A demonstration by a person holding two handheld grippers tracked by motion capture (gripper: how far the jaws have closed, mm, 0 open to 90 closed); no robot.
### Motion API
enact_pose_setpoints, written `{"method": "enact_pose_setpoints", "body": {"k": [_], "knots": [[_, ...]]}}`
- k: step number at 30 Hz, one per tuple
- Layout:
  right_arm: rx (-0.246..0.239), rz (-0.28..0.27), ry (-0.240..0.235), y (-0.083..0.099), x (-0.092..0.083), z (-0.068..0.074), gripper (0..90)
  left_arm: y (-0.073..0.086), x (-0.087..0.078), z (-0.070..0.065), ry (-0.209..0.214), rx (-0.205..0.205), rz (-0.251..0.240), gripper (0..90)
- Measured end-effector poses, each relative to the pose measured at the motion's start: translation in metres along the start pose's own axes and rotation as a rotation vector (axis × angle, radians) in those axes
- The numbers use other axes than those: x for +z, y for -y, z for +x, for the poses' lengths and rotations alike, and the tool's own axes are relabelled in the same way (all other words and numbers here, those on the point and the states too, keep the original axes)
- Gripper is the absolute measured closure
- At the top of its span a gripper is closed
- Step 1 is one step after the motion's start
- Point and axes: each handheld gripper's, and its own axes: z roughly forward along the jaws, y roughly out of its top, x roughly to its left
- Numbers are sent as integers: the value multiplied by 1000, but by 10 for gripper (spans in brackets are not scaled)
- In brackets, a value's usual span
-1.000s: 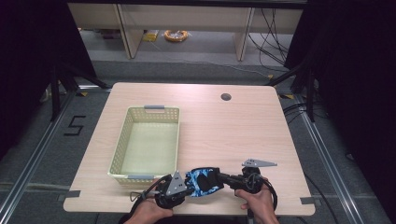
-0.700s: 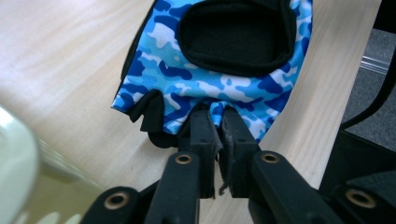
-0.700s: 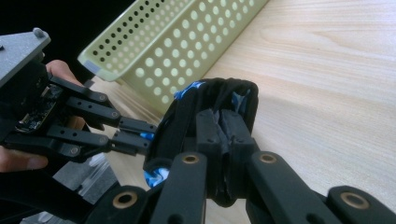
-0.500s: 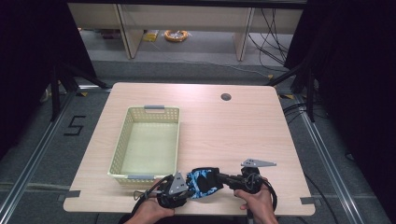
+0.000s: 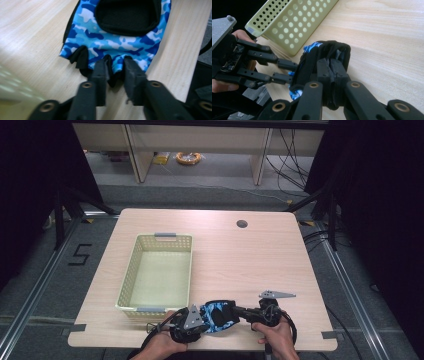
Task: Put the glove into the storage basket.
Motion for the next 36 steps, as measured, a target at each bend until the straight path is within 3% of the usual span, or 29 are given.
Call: {"method": "enact_pose_setpoints", "body": {"k": [1, 5, 6, 9, 10, 12, 13, 15, 21, 23, 24, 26, 27, 29, 30, 32, 36], "knots": [[-4, -1, 0, 0, 0, 0, 875, 0, 0, 0, -2, 5, 1, 835], [-4, -3, 13, 0, 0, -1, 876, 1, 1, -1, -14, 4, -21, 861], [38, 7, 10, 0, -1, 2, 875, 1, 1, -1, -15, -4, -22, 862], [35, 1, -13, 0, -1, 1, 875, 0, 0, 0, 8, -35, -42, 864], [34, -6, -5, -1, -1, 1, 876, -1, -1, 2, 3, -19, -43, 865], [8, -16, -4, -2, -2, 1, 876, -2, -5, 2, -7, -27, -55, 865], [43, -13, -29, -3, -3, 3, 875, -4, -8, 3, -3, -20, -63, 865], [-9, -44, -12, -6, -5, 3, 876, -8, -16, 3, -4, -15, -78, 865], [1, -83, -41, -17, -14, 15, 876, -17, -34, 7, -17, -11, -126, 863], [-6, -95, -57, -23, -16, 20, 876, -19, -38, 8, -25, -10, -126, 862], [-38, -107, -62, -26, -17, 21, 876, -20, -41, 9, -32, -3, -128, 861], [-33, -105, -72, -35, -19, 30, 876, -23, -48, 11, -39, 3, -133, 859], [-38, -108, -79, -40, -20, 34, 877, -24, -50, 11, -54, -21, -161, 859], [-55, -104, -82, -51, -22, 43, 878, -29, -60, 16, -65, 2, -159, 857], [-85, -116, -83, -57, -23, 46, 877, -30, -63, 17, -75, -13, -178, 857], [-125, -118, -76, -69, -24, 54, 877, -33, -72, 23, -91, -2, -187, 855], [-145, -120, -96, -87, -19, 69, 877, -37, -88, 34, -112, -14, -204, 852]]}}
